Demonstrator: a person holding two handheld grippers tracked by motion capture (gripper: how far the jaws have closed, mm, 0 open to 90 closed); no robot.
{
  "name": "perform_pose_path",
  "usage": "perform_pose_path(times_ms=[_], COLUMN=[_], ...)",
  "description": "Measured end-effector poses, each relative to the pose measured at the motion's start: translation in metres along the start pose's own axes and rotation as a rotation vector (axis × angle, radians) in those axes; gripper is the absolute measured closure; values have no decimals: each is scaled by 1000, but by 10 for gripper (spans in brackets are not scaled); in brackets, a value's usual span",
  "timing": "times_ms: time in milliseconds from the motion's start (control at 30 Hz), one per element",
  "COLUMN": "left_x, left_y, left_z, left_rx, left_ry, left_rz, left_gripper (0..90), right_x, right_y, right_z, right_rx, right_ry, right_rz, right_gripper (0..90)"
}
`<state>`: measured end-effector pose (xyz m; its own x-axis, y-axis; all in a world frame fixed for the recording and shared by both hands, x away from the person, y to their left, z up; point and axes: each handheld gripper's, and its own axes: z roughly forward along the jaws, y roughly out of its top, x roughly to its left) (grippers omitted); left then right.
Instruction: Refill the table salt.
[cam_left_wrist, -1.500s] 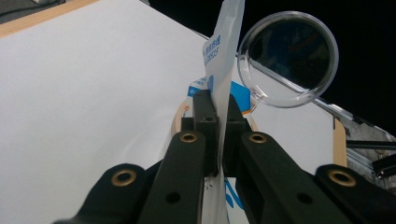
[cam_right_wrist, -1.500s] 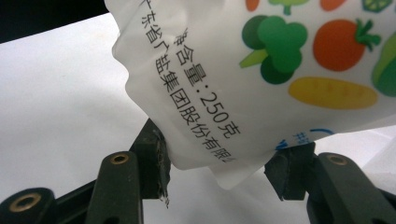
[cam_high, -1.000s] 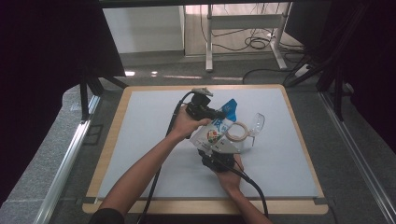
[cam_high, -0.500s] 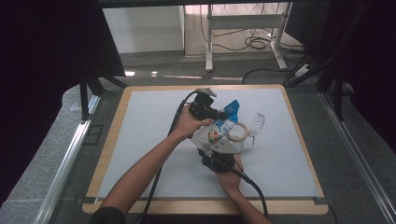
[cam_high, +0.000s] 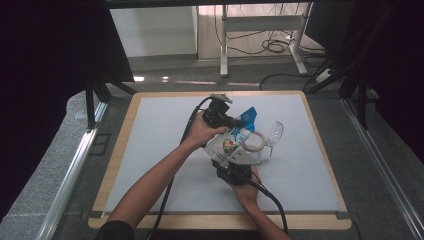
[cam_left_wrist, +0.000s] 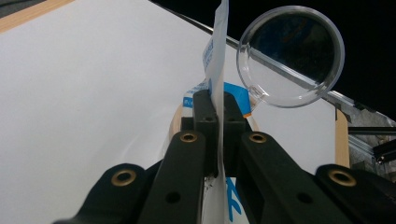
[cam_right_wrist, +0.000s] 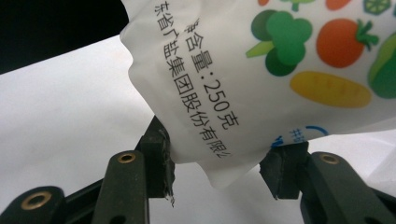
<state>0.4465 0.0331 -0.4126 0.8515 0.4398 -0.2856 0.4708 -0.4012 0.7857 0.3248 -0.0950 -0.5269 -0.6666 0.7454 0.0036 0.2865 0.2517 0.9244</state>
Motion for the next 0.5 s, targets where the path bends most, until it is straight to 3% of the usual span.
perform_pose_path(times_ms=[500], left_x=[2], left_y=[0], left_z=[5], left_rx=[5], left_ry=[-11], left_rz=[15], left_gripper=[896], right_x=[-1], right_y=[1], right_z=[-6], right_rx=[-15], right_ry=[22], right_rz=[15], right_gripper=[522])
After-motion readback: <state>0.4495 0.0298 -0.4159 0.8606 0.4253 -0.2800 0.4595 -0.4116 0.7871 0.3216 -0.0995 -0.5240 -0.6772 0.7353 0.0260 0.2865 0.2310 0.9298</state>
